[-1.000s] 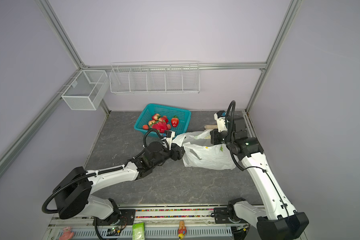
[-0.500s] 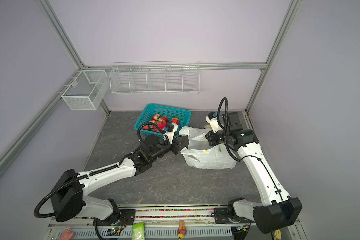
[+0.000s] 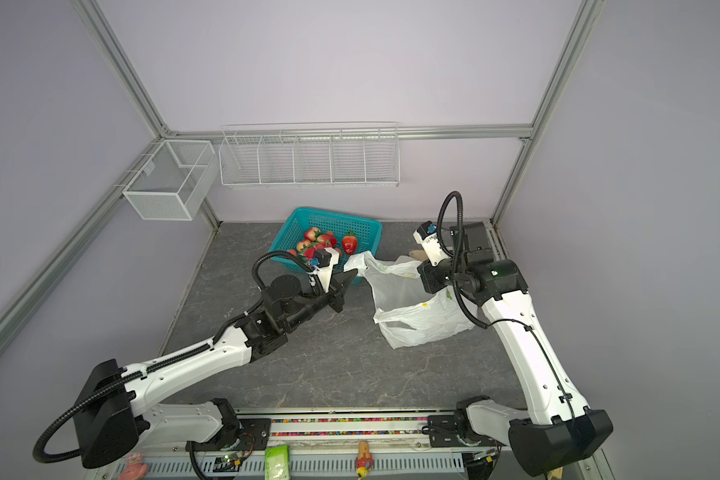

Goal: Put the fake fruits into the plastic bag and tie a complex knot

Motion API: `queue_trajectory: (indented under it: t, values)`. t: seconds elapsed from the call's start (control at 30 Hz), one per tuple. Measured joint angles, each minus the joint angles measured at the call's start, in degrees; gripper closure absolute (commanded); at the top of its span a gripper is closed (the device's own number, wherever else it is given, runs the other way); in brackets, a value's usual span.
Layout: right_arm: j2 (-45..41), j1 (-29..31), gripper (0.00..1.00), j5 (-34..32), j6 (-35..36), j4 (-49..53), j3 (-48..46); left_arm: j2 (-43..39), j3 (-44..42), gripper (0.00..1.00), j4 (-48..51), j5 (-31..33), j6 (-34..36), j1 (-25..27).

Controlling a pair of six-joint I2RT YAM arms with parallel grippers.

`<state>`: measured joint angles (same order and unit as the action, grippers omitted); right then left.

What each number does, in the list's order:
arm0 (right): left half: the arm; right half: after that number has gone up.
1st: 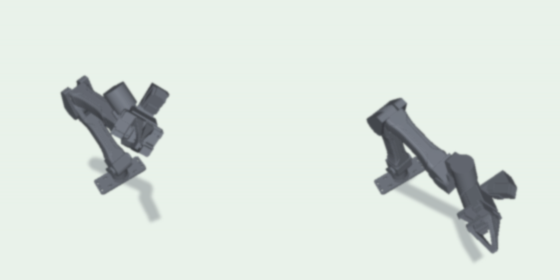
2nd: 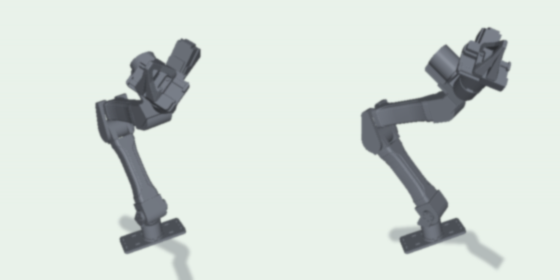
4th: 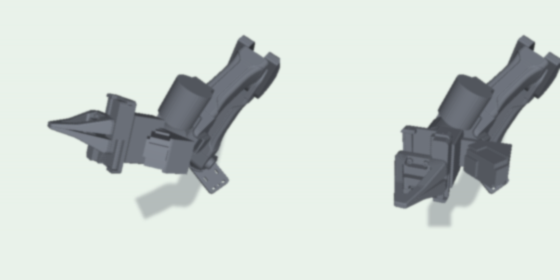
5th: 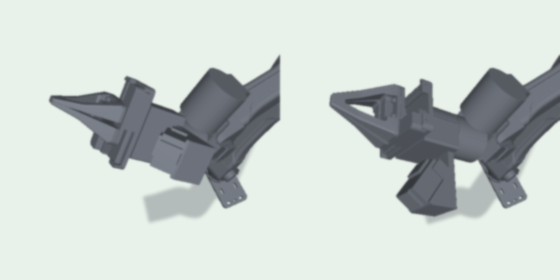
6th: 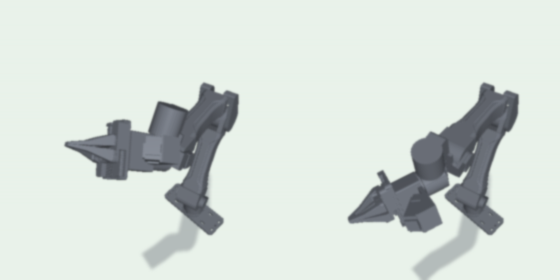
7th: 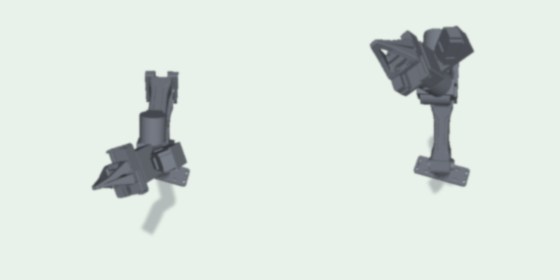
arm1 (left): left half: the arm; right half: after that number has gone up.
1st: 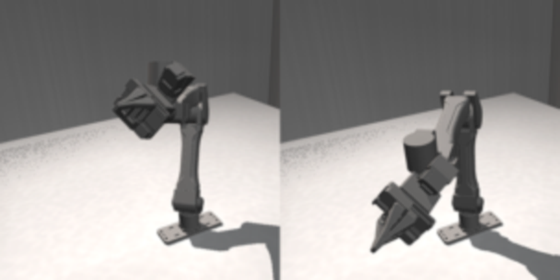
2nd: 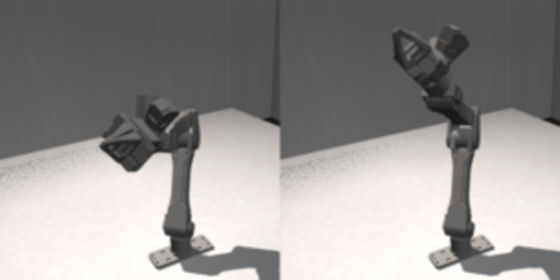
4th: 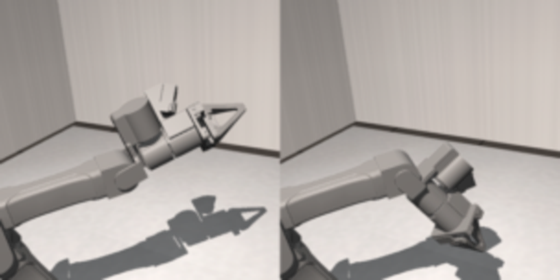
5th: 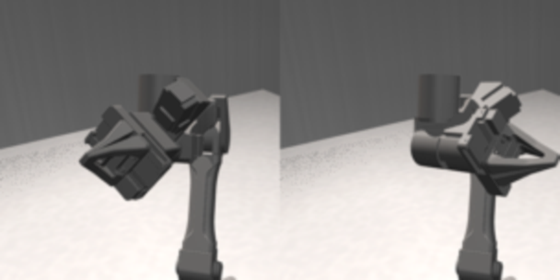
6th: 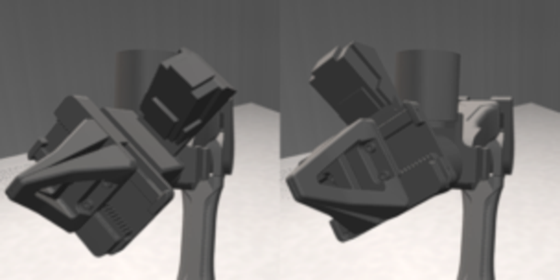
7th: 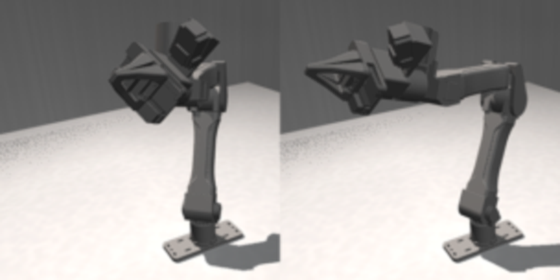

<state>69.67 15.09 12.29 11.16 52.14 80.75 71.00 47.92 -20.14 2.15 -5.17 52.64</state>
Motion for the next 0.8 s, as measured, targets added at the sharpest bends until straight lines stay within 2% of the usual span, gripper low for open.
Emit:
queue_trajectory:
  t: [0.27, 0.47, 0.5, 0.6, 0.73, 0.8]
  values:
    - [-0.6, -0.9, 0.94, -2.3, 0.0, 0.0, 0.1, -2.2, -1.4, 1.00, 6.5, 6.7, -0.3, -2.1]
    - [-1.9, -1.5, 0.94, -1.5, -0.3, -0.5, 1.0, -1.1, -1.4, 1.00, 9.8, 8.3, -0.9, -2.4]
    - [-1.9, -1.6, 0.94, -0.7, -0.6, -0.8, 1.0, -0.8, -1.4, 0.96, 10.0, 8.0, -1.2, -2.4]
    - [-1.5, -1.8, 0.94, 1.1, -2.1, -1.5, 0.9, -0.3, -1.4, 0.69, 10.2, 6.6, -2.1, -2.4]
    - [0.2, -1.9, 0.94, 1.2, -4.7, -2.7, -0.5, -0.1, -1.1, 0.40, 11.5, 6.3, -3.0, -2.4]
    - [1.9, -1.9, 0.94, 0.9, -6.2, -3.1, -1.1, -0.1, -0.9, 0.32, 12.9, 7.0, -3.1, -2.4]
